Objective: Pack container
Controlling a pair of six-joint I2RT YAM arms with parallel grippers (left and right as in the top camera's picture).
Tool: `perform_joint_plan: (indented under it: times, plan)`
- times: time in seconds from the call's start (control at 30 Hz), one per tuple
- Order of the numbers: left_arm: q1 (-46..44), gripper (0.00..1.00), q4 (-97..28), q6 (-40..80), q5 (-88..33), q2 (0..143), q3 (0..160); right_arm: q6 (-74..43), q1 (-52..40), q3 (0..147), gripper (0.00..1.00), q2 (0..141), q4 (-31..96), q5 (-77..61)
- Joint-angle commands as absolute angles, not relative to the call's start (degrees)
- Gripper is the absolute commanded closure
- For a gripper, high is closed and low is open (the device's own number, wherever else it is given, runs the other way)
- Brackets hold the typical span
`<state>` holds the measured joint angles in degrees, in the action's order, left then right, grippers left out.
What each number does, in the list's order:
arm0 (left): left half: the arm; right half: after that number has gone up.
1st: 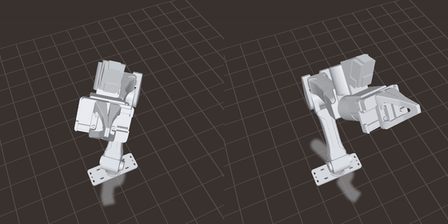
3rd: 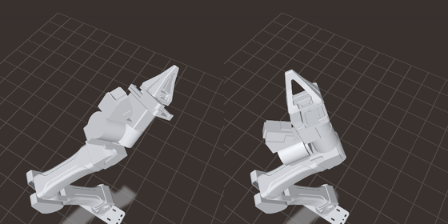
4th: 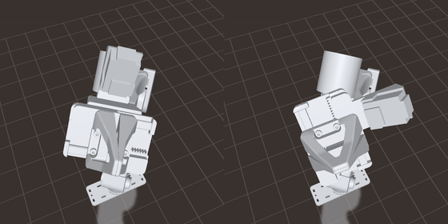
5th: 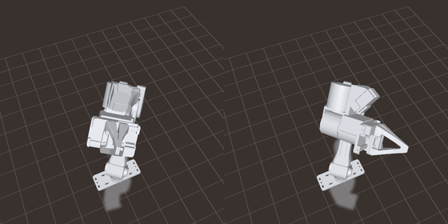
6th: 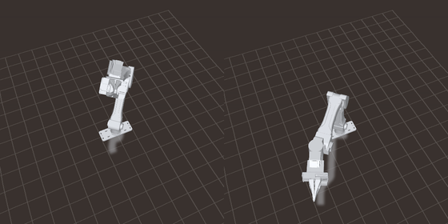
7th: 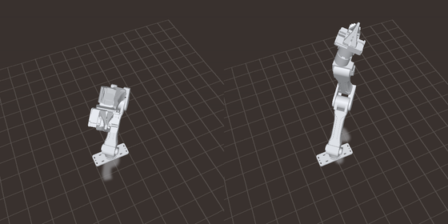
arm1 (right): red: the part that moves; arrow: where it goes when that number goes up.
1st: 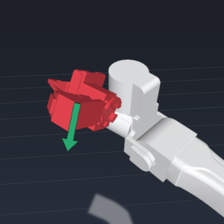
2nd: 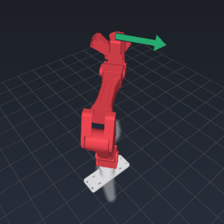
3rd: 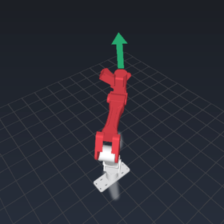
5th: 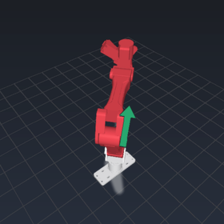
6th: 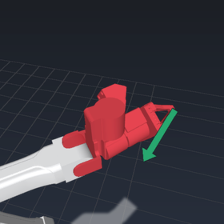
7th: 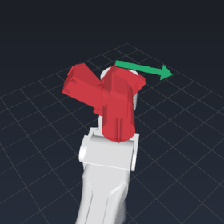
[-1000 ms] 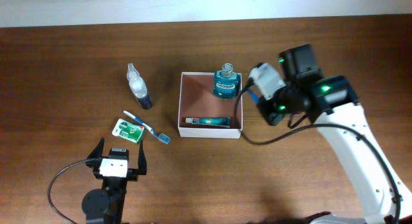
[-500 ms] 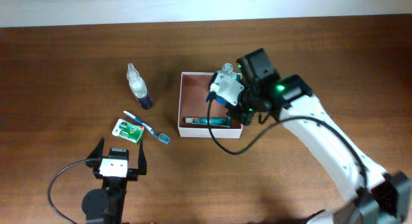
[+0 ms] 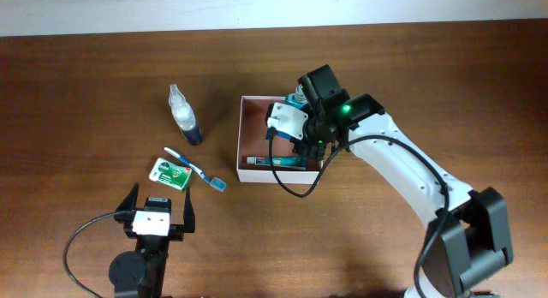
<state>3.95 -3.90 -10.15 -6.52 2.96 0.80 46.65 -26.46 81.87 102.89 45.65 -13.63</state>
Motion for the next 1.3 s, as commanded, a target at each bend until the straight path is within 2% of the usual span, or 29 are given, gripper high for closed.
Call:
perform_joint_plan:
  times: [0.0, 0.23, 0.27, 0.3, 0.33, 0.67, 0.83, 0.93, 1.0, 1.27]
  plan:
    - [4.19, 0.01, -4.08, -9.89, -5.98, 2.85, 0.49, 49.54, -27.05, 82.30, 0.96, 105.12, 45.15, -14.41]
    - [4.19, 0.01, -4.08, -9.89, -5.98, 2.85, 0.49, 49.45, -27.05, 82.28, 0.94, 107.48, 45.12, -14.44]
    - [4.19, 0.01, -4.08, -9.89, -5.98, 2.85, 0.49, 49.10, -27.05, 82.30, 0.77, 107.48, 45.12, -14.61]
    - [4.19, 0.01, -4.08, -9.89, -5.98, 2.85, 0.49, 48.99, -27.05, 82.32, 0.47, 107.44, 45.15, -15.27]
    - [4.19, 0.01, -4.08, -9.89, -5.98, 2.85, 0.49, 48.53, -27.05, 82.32, 0.38, 107.26, 45.17, -16.43]
    - [4.19, 0.01, -4.08, -9.89, -5.98, 2.85, 0.49, 34.15, -26.76, 84.97, 0.27, 100.25, 45.71, -16.75]
    - [4.19, 0.00, -4.08, -9.89, -5.98, 2.85, 0.49, 24.12, -24.05, 85.95, 0.24, 93.43, 47.72, -7.92]
    - [4.19, 0.01, -4.08, -9.89, -5.98, 2.83, 0.49, 17.58, -20.51, 85.95, 0.14, 90.74, 49.87, -1.32]
    - [4.19, 0.01, -4.08, -9.89, -5.98, 2.85, 0.49, 14.52, -17.26, 85.95, 0.01, 89.71, 51.83, 0.58]
    - [4.19, 0.01, -4.08, -9.89, -5.98, 2.85, 0.49, 3.46, -3.07, 85.78, 0.01, 89.49, 57.78, 0.67]
